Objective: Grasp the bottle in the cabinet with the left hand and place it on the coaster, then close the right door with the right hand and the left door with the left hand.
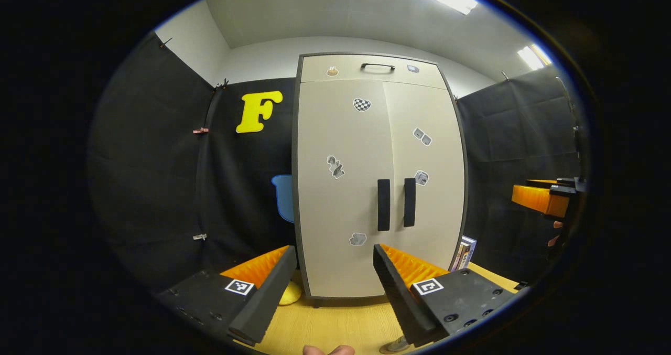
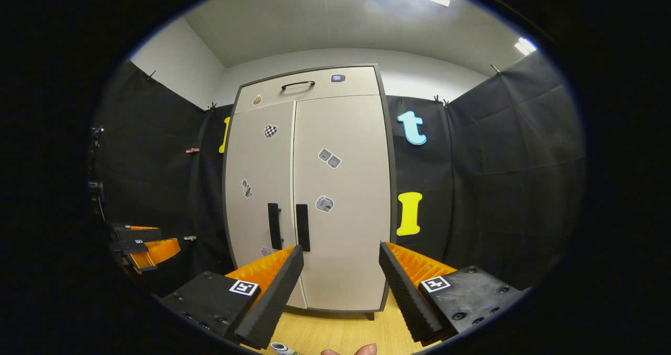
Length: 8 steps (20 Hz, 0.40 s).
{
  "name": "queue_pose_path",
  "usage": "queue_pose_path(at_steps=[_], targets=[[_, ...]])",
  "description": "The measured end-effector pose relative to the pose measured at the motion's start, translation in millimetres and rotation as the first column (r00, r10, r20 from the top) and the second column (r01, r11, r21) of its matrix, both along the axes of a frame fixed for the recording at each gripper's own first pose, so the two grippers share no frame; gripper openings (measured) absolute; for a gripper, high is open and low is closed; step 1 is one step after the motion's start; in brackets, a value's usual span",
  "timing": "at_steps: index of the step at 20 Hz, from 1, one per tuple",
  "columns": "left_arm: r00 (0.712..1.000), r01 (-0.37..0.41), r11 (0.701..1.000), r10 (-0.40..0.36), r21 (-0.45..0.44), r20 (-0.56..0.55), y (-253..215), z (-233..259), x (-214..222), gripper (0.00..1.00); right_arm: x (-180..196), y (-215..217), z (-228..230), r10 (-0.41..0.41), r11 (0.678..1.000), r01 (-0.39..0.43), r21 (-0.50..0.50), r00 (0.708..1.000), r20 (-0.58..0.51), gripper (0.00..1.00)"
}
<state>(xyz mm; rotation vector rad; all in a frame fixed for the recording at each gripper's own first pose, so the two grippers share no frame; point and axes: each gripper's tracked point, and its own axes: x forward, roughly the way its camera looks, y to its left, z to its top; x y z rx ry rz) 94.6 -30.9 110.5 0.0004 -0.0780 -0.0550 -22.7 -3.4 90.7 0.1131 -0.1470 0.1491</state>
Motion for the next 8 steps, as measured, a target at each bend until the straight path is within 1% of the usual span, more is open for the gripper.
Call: queue_pose_path(at_steps=[8], targets=[[1.0,0.002,1.0,-0.002,0.005,0.007,-2.0,2.6,-2.9,0.94,-1.7,1.1,0.1,0.005,1.0,-0.005,0.003,1.0,0.003,0.96]])
